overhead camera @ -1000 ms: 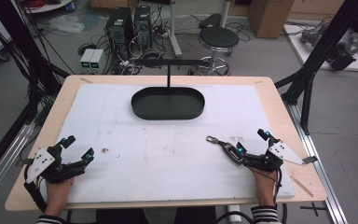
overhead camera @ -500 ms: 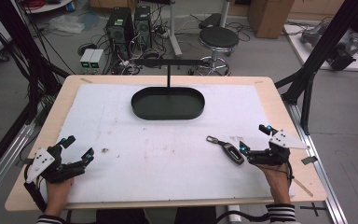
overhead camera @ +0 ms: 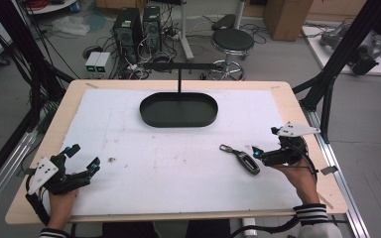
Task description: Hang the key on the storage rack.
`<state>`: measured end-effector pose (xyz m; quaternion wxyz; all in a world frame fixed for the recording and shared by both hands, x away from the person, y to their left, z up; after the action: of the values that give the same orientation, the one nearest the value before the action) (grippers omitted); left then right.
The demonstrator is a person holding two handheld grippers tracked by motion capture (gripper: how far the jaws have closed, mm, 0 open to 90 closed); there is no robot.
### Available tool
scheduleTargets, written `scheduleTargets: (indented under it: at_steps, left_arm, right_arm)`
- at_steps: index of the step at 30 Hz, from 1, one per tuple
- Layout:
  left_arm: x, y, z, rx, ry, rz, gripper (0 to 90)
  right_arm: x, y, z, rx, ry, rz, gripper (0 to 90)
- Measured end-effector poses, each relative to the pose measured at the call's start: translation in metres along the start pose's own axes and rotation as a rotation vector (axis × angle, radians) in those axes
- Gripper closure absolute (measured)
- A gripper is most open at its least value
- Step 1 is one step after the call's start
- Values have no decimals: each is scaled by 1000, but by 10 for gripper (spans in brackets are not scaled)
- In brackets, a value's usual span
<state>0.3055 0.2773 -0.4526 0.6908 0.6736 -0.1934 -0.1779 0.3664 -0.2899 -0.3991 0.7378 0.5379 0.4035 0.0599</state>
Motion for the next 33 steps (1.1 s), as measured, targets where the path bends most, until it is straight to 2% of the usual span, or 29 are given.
scheduleTargets:
  at_steps: [4,8,9,10,12,16,18,23,25,26,30,33]
  left_arm:
    - [0,0,0,0,1,0,139]
    - [0,0,0,1,0,1,139]
    - [0,0,0,1,0,1,139]
    - [0,0,0,0,1,1,139]
    - [0,0,0,0,0,0,139]
    - [0,0,0,1,1,0,139]
    - [0,0,0,1,0,1,139]
    - [0,0,0,0,0,1,139]
    - [0,0,0,1,1,1,139]
    - [0,0,0,1,0,1,139]
    - [0,0,0,1,1,1,139]
    - [0,0,0,1,1,0,139]
  right_arm:
    - [7,3,-3,-12,12,-89,2]
    - [13,6,-6,4,44,-135,2]
    - [13,6,-6,4,44,-135,2]
    - [16,6,-7,3,50,-169,2]
    - [17,5,-7,2,51,-177,2]
    - [25,0,-10,-1,55,-272,2]
    - [27,0,-11,-7,56,-281,2]
    - [35,-6,-15,-20,78,-350,2]
    - [36,-7,-16,-17,79,-362,2]
    - [38,-10,-15,-16,89,-389,2]
    - [41,-14,-16,3,91,-433,2]
    - [44,-17,-17,-1,101,-460,2]
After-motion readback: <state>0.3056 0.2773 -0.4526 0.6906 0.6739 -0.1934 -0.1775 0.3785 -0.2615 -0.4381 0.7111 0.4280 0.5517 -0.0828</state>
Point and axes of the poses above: each handheld gripper's, and its own axes: x roughly forward along the jaws, y roughly out of its top, z roughly to its right, the point moved 6 cm from there along x, roughly forward along the jaws
